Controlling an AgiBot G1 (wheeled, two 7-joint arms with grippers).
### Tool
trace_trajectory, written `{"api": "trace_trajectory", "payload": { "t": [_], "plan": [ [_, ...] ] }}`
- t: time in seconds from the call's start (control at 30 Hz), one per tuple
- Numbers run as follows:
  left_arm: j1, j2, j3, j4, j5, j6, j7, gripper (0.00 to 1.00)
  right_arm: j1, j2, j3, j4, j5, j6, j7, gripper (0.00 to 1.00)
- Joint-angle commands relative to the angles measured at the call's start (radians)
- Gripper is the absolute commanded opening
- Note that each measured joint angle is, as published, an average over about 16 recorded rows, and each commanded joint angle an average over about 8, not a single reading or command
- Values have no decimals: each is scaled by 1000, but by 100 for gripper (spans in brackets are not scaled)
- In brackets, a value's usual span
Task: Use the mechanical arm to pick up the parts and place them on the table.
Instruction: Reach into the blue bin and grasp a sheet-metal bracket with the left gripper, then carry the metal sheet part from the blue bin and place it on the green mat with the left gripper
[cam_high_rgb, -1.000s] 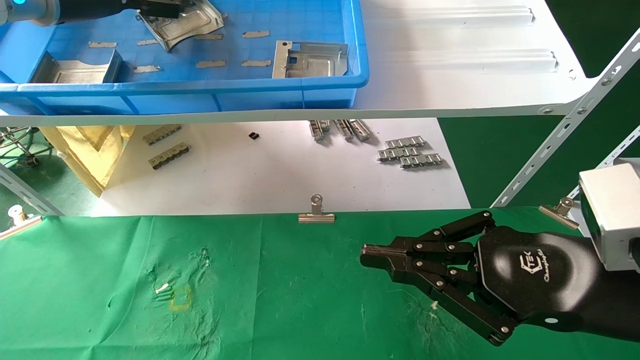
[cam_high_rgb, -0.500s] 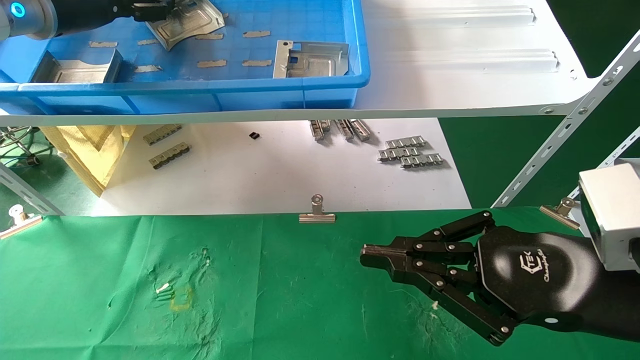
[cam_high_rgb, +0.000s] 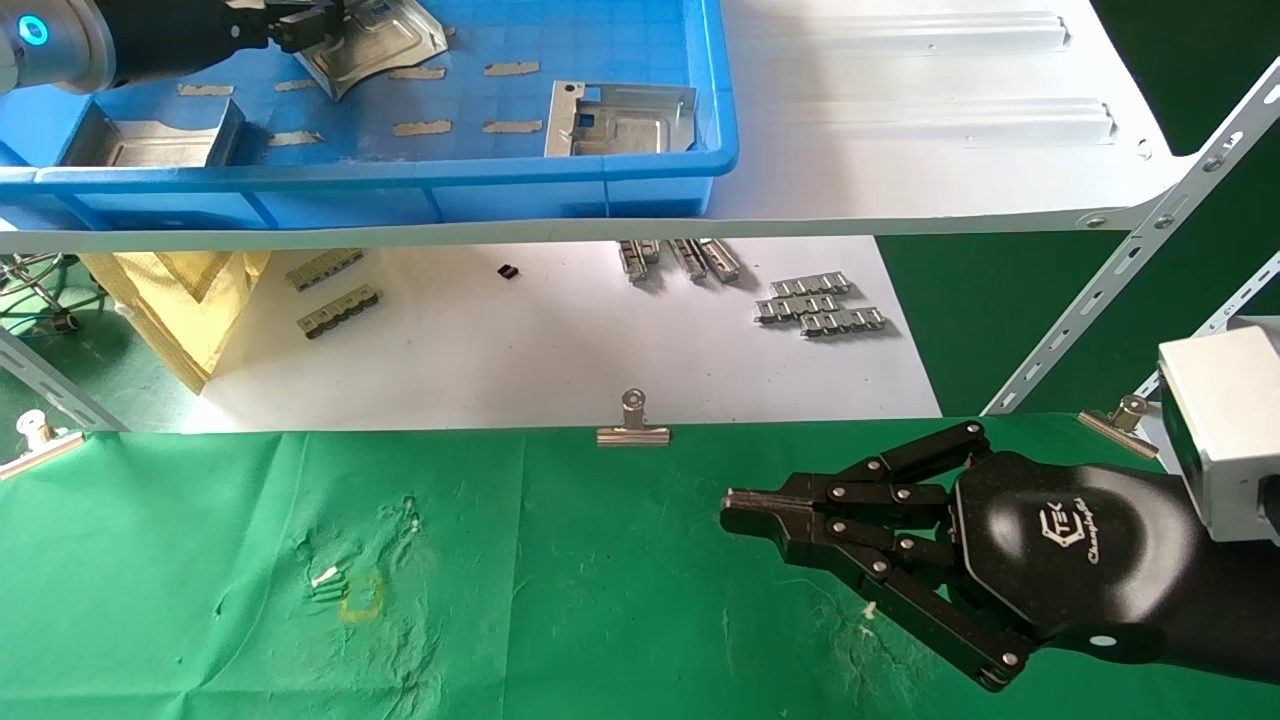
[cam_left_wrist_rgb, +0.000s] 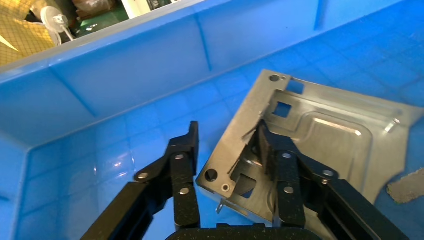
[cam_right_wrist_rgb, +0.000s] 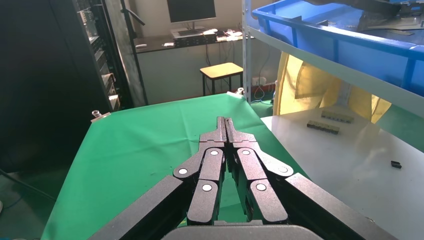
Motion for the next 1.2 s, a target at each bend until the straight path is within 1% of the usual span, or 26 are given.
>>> {"api": "trace_trajectory", "payload": {
  "t": [0.03, 0.13, 0.17, 0.2, 0.4, 0.43, 0.47, 0.57, 0.67, 0.87, 1.1, 1.2],
  "plan": [
    [0, -1, 4, -3, 6, 2, -3, 0, 0, 0, 0, 0, 0, 0, 0, 0],
    [0, -4, 5, -7, 7, 6, -7, 0, 0, 0, 0, 0, 0, 0, 0, 0],
    [0, -5, 5, -8, 7, 8, -8, 0, 0, 0, 0, 0, 0, 0, 0, 2],
    [-1, -6, 5, -10, 7, 10, -9, 0, 0, 0, 0, 0, 0, 0, 0, 7],
    [-11, -17, -10, -35, -14, 42, 0, 0, 0, 0, 0, 0, 0, 0, 0, 82],
    [-15, -20, -14, -42, -21, 52, 4, 0, 0, 0, 0, 0, 0, 0, 0, 93],
    [-18, -24, -19, -48, -27, 63, 10, 0, 0, 0, 0, 0, 0, 0, 0, 100],
    [-31, -37, -32, -70, -48, 116, 36, 0, 0, 0, 0, 0, 0, 0, 0, 100],
    [-39, -57, -46, -91, -70, 205, 72, 0, 0, 0, 0, 0, 0, 0, 0, 100],
    [-35, -113, -70, -126, -115, 469, 168, 0, 0, 0, 0, 0, 0, 0, 0, 100],
    [-4, -185, -91, -139, -162, 800, 282, 0, 0, 0, 0, 0, 0, 0, 0, 100],
    [18, -217, -96, -151, -182, 897, 336, 0, 0, 0, 0, 0, 0, 0, 0, 100]
  ]
}}
